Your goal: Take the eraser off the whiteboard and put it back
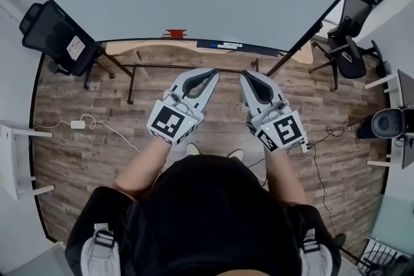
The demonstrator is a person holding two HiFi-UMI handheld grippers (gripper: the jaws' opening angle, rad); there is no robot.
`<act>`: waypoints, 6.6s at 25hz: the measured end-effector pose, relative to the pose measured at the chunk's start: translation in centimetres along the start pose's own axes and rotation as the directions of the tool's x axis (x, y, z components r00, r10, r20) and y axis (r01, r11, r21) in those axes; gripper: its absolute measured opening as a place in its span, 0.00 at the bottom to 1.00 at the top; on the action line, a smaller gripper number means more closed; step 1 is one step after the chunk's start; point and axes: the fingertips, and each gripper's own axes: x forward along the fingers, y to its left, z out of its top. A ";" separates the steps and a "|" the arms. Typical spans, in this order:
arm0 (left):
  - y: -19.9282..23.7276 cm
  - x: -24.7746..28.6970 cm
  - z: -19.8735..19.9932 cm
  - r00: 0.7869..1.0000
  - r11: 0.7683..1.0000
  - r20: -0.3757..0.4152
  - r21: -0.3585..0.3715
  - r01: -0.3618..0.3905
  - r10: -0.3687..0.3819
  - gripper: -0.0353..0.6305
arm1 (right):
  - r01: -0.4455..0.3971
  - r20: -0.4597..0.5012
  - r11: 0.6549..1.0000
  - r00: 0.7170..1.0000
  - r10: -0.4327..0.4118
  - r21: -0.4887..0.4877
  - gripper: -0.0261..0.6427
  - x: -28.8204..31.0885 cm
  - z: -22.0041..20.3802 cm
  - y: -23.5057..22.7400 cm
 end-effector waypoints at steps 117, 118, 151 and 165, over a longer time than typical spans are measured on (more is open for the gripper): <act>19.2 22.6 5.2 0.981 0.983 0.102 0.098 0.156 -0.166 0.05 | 0.460 0.111 0.789 0.882 -0.457 -0.407 0.38 17.2 9.2 -25.8; 18.9 22.4 5.3 0.981 0.983 0.102 0.098 0.153 -0.163 0.05 | 0.455 0.111 0.797 0.886 -0.451 -0.396 0.38 16.9 9.2 -25.6; 11.6 16.0 1.6 0.996 0.996 0.056 0.054 -0.069 0.066 0.05 | -0.063 0.139 0.996 0.989 0.055 0.058 0.38 7.6 2.4 -19.6; 10.9 10.3 0.4 0.998 0.999 0.037 0.033 -0.043 0.042 0.05 | -0.088 0.126 0.992 0.989 0.077 0.086 0.38 8.2 0.8 -13.8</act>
